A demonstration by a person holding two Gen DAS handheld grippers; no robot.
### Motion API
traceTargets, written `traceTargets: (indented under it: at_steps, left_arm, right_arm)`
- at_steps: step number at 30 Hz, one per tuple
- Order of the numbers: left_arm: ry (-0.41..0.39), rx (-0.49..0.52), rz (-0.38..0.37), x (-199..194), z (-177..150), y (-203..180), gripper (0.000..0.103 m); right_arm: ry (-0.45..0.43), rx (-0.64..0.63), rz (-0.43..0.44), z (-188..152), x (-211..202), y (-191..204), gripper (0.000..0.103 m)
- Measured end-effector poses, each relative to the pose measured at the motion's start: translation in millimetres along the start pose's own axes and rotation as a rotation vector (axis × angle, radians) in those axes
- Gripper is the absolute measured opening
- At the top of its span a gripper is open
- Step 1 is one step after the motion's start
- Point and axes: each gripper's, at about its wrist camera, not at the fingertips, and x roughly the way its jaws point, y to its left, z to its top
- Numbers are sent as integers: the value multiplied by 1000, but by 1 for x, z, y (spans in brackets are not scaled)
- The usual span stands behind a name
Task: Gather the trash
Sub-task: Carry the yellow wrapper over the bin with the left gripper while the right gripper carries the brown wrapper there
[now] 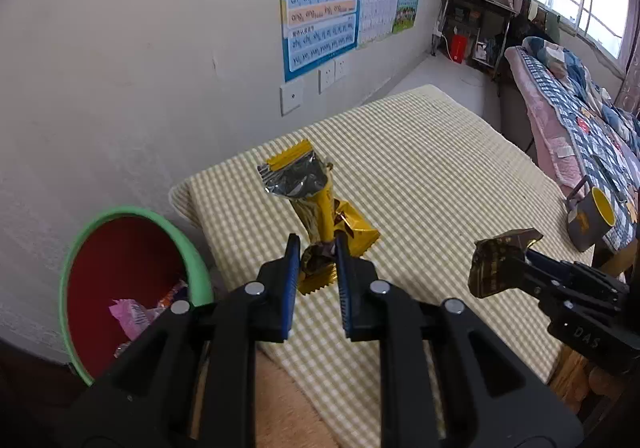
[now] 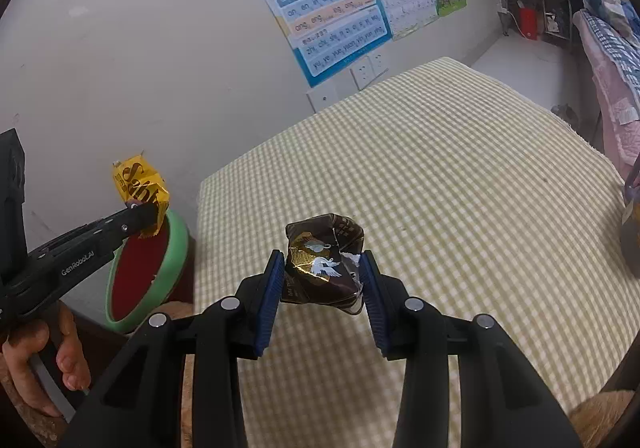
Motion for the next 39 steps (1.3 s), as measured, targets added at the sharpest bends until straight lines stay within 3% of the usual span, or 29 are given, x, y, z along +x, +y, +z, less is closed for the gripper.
traceTargets:
  at_steps: [11,39]
  left_arm:
    - [-45,-19,8,-20,-9,21,17]
    - [-95,-112,93,-39,-32,89,17]
  right_arm:
    - [15,-44,2,-14,-8,38,38]
    - [55,-220,42,4,13,126,38]
